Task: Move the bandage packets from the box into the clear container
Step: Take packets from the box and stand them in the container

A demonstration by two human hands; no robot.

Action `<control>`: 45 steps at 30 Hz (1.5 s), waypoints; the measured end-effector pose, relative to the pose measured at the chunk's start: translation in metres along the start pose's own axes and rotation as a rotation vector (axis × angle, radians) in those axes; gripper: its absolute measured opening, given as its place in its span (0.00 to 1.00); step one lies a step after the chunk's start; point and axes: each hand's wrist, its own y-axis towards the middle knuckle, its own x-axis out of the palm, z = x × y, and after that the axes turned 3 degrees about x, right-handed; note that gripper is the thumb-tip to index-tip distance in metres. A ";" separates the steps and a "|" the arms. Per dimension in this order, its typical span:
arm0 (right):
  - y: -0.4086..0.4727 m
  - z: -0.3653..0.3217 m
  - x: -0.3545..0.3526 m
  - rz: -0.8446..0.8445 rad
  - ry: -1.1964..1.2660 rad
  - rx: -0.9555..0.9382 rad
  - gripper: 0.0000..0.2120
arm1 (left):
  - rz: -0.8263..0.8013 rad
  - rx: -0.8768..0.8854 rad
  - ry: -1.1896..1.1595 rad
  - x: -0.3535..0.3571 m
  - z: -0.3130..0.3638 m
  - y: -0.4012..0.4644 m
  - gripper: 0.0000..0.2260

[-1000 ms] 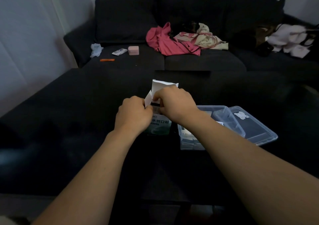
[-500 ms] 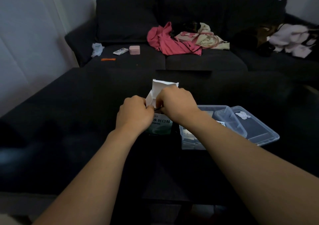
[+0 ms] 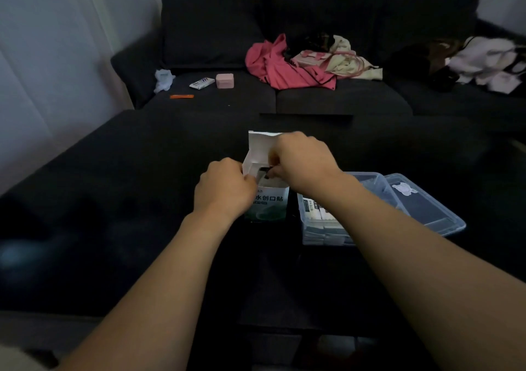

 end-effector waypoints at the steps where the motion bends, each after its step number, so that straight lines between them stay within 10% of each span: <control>1: 0.000 0.001 -0.004 0.020 0.018 -0.002 0.06 | 0.000 -0.006 0.007 0.000 -0.001 0.001 0.08; 22: -0.006 0.035 -0.014 0.093 0.511 -0.046 0.03 | -0.008 -0.008 0.026 -0.002 -0.001 -0.002 0.12; 29: -0.018 0.050 -0.030 0.068 1.080 0.110 0.03 | -0.018 -0.014 -0.023 -0.004 -0.004 -0.001 0.09; 35: -0.033 0.072 -0.031 -0.032 1.374 0.237 0.03 | 0.572 0.199 -0.507 -0.005 0.003 -0.008 0.15; 45: -0.047 0.072 -0.034 -0.266 1.248 0.108 0.05 | -0.581 -0.110 -1.126 0.000 0.039 -0.046 0.29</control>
